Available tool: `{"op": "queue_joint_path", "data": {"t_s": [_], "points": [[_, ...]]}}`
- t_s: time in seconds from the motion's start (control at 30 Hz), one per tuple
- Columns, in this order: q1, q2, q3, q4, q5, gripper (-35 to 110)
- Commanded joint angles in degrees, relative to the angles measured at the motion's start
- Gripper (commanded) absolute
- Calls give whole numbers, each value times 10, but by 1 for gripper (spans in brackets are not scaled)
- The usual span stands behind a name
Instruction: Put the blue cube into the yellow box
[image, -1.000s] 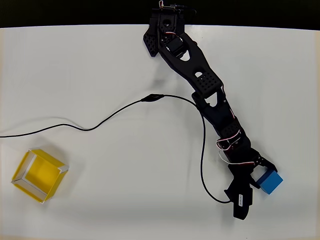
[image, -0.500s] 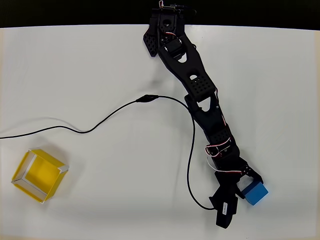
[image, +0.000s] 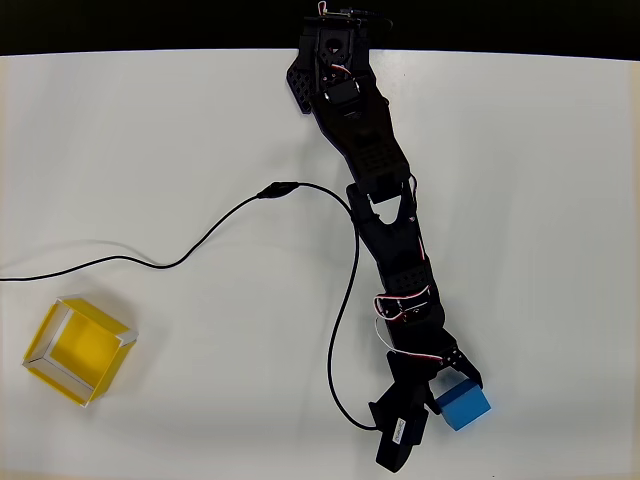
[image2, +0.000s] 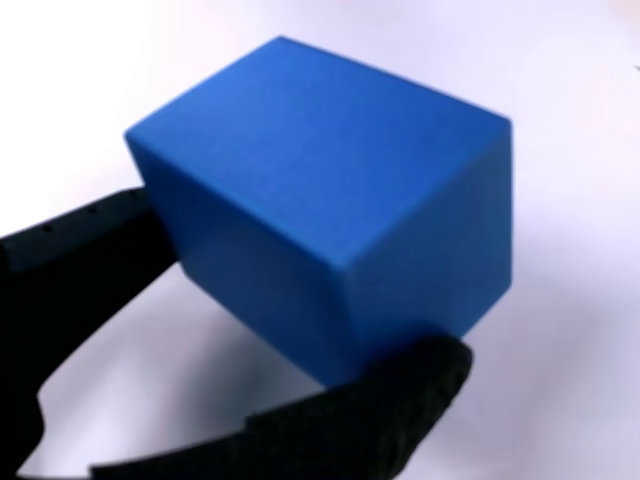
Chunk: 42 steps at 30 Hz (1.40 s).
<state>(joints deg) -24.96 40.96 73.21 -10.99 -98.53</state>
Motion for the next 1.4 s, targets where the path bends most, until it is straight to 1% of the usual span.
{"op": "queue_joint_path", "data": {"t_s": [0.0, 0.27, 0.5, 1.1, 1.23, 1.37], "points": [[15, 205, 37, -30, -10, 35], [76, 323, 154, -47, -19, 35], [160, 412, 240, -49, -28, 35], [454, 638, 484, -61, -12, 35], [525, 673, 510, -51, 7, 35], [592, 669, 506, -48, 18, 35]]}}
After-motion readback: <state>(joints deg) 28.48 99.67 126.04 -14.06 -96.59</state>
